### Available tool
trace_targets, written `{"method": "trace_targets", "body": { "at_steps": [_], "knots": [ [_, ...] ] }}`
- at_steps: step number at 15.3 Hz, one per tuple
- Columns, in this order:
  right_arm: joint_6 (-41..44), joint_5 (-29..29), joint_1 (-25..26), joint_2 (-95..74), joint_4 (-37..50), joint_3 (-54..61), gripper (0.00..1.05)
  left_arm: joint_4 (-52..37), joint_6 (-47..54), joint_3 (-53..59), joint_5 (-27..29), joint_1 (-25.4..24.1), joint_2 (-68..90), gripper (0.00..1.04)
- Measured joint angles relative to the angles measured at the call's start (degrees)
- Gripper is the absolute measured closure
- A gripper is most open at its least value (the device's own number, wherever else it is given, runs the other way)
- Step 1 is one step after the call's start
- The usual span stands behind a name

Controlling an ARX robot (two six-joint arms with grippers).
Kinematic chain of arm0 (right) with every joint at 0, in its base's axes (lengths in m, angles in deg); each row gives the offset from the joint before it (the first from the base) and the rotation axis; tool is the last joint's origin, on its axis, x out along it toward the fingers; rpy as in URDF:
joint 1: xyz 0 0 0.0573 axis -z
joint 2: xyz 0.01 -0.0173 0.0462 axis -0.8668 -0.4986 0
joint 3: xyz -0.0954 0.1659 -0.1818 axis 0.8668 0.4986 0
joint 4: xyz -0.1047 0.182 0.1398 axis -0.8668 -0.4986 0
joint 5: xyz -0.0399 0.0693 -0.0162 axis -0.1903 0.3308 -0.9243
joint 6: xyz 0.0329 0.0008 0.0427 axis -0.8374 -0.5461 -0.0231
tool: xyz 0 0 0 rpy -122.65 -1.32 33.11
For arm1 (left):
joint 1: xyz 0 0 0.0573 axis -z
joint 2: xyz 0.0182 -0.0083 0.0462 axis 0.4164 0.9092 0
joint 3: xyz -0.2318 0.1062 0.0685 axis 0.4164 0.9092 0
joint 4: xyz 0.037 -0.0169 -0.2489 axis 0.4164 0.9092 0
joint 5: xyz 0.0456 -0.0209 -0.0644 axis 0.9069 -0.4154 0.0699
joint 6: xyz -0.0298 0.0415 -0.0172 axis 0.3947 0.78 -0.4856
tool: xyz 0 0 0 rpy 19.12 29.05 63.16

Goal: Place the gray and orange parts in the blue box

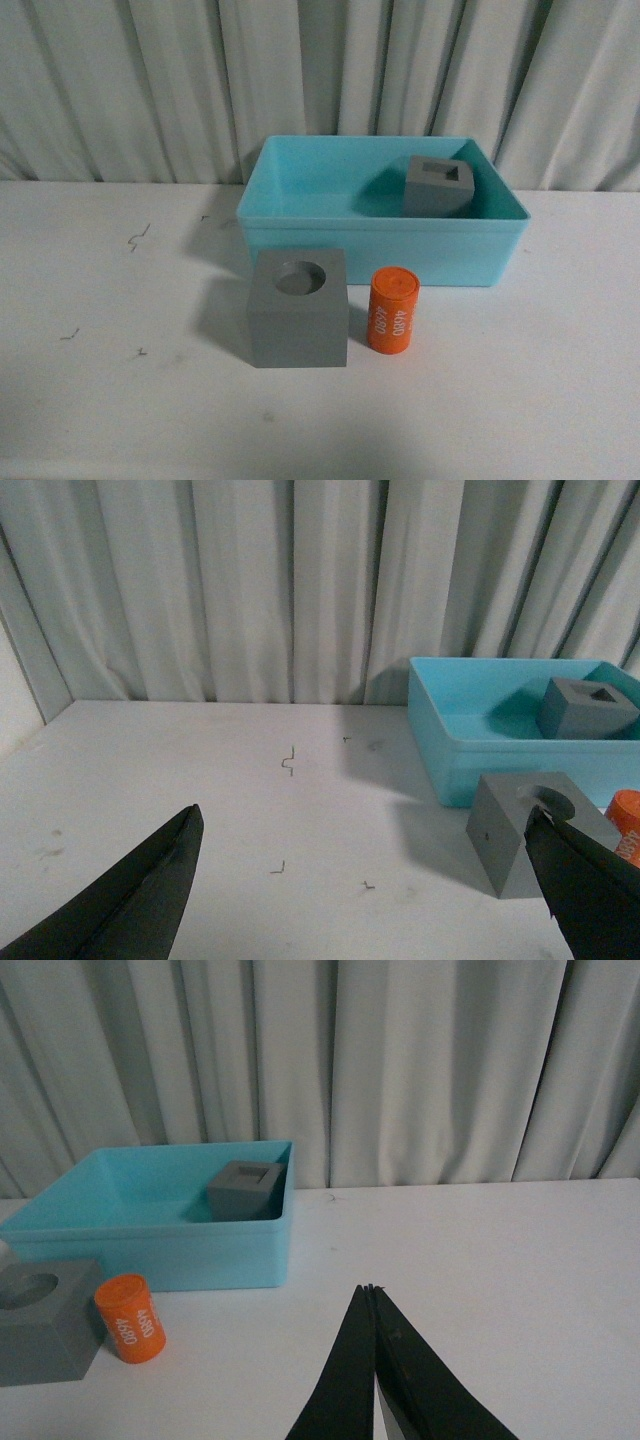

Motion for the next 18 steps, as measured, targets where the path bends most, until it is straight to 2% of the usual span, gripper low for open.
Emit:
{"method": "trace_targets", "body": {
  "at_steps": [1, 2, 9, 10, 11, 12, 14, 16, 18],
  "knots": [
    [0.0, -0.02, 0.0, 0.02, 0.02, 0.0, 1.03, 0.02, -0.02, 0.0, 0.0, 0.0, 0.0, 0.07],
    [0.11, -0.04, 0.0, 0.02, 0.04, 0.0, 0.93, 0.02, -0.02, 0.0, 0.02, 0.0, 0.0, 0.07],
    [0.09, -0.02, 0.0, 0.02, 0.02, 0.0, 0.06, 0.02, 0.0, 0.0, 0.02, 0.0, 0.0, 0.07],
    [0.11, -0.02, 0.0, 0.02, 0.04, 0.0, 0.07, 4.13, -1.57, -1.11, 1.84, 0.66, 0.87, 0.07],
    [0.07, -0.2, 0.0, 0.0, 0.02, 0.0, 0.07, 19.08, -10.36, -8.85, 11.19, 5.16, 12.96, 0.07],
    [0.13, 0.04, -0.02, 0.02, 0.04, 0.0, 0.06, 22.97, -18.47, -13.75, 14.51, 6.01, 23.41, 0.07],
    [0.13, 0.0, 0.0, 0.0, 0.02, 0.0, 0.06, 13.94, -27.8, -15.91, 14.99, 5.18, 37.57, 0.07],
    [0.13, -0.02, -0.04, 0.0, 0.04, 0.0, 0.06, 3.41, -28.74, -19.96, 13.62, 6.86, 53.18, 0.07],
    [0.13, -0.02, -0.04, 0.0, 0.04, 0.0, 0.06, -3.04, -27.28, -25.16, 13.7, 9.51, 65.46, 0.07]
  ]
}}
